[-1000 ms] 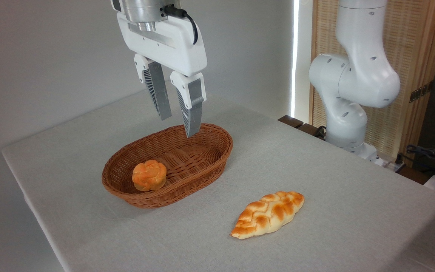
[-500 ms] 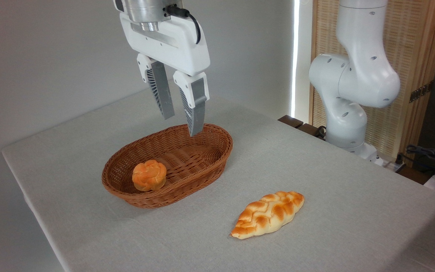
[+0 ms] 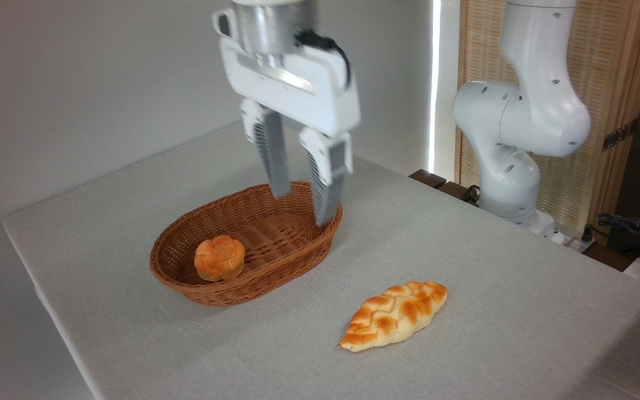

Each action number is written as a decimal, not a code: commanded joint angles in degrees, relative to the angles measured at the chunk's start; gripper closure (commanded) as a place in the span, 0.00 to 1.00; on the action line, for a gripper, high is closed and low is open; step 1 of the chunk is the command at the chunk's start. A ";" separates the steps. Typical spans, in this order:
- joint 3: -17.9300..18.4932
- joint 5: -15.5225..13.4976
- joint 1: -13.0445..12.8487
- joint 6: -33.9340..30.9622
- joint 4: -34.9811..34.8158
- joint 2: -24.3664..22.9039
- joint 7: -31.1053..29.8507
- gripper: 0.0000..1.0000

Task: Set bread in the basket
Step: 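Move the open gripper over the braided bread loaf, then lower the gripper and close it on the braided loaf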

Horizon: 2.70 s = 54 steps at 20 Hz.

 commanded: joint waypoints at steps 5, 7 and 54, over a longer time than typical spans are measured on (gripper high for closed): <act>0.23 5.87 2.15 8.02 -15.19 -3.99 5.75 0.00; 0.23 5.96 2.15 11.55 -19.15 -3.82 5.66 0.00; 3.92 10.18 0.92 17.45 -26.82 -0.04 5.66 0.76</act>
